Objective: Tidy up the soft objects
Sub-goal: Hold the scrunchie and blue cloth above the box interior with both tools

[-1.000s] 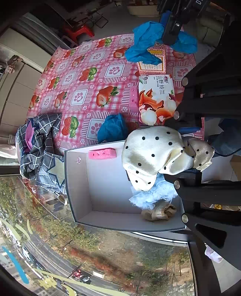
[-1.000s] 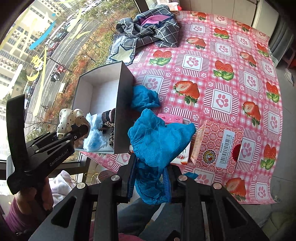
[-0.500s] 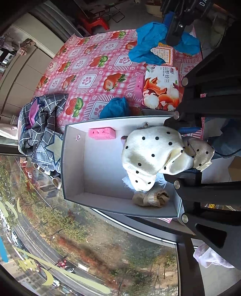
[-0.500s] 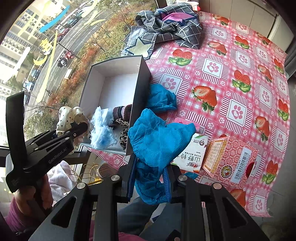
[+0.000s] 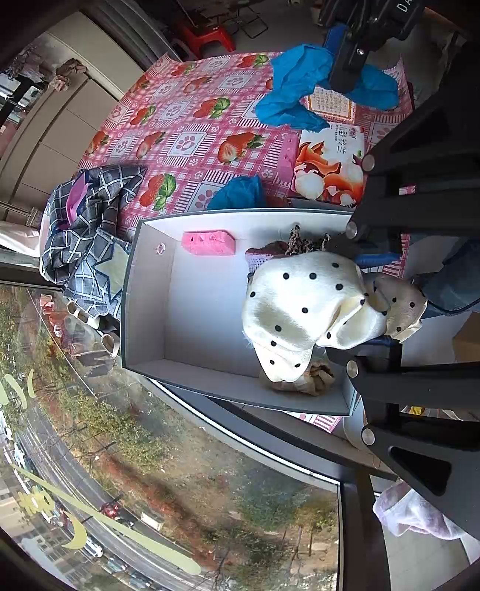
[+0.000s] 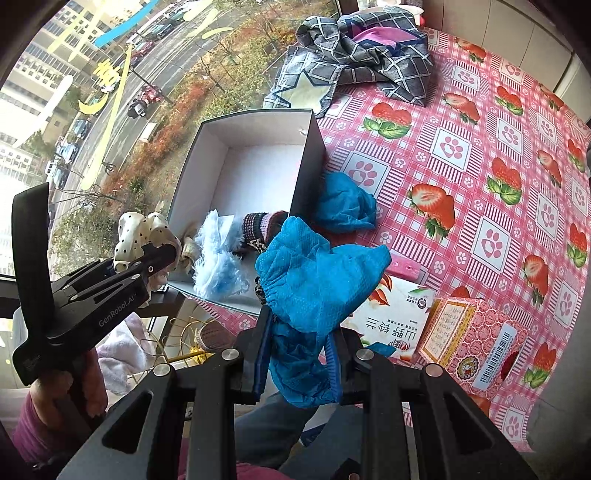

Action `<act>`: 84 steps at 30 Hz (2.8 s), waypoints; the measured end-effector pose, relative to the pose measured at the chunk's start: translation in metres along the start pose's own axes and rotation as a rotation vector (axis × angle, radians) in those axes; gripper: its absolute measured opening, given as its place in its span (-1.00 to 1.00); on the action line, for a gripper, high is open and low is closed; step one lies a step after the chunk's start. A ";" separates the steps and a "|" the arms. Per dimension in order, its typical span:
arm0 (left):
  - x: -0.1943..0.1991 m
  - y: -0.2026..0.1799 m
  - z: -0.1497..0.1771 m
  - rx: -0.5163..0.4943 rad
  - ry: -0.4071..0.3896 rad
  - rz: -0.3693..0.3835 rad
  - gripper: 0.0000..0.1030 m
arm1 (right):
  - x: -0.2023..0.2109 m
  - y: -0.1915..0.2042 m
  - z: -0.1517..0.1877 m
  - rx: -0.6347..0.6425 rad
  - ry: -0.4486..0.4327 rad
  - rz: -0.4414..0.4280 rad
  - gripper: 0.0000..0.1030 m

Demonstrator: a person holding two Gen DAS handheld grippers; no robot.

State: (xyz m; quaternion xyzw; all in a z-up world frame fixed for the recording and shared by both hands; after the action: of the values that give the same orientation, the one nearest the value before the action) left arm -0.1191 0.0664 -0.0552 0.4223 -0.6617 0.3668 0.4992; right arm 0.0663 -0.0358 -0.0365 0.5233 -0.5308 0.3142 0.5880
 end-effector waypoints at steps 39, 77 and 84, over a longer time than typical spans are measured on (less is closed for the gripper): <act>-0.013 0.024 -0.004 0.059 0.032 -0.017 -0.41 | -0.014 0.028 -0.028 0.066 0.016 -0.028 -0.47; -0.030 0.021 -0.010 0.069 0.082 -0.025 -0.41 | -0.039 0.067 -0.061 0.160 0.043 -0.054 -0.47; -0.035 0.025 -0.010 0.075 0.095 -0.024 -0.41 | -0.045 0.067 -0.063 0.157 0.057 -0.054 -0.47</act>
State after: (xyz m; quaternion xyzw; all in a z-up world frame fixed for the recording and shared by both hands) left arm -0.1332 0.0918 -0.0879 0.4306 -0.6181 0.4048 0.5183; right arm 0.0121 0.0493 -0.0533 0.5727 -0.4731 0.3538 0.5684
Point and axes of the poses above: each gripper's, at about its wrist camera, not at the fingertips, and x roughly against the way its jaws point, y to its left, z to its underside, the point moved 4 cm from there along -x, roughly the way its jaws point
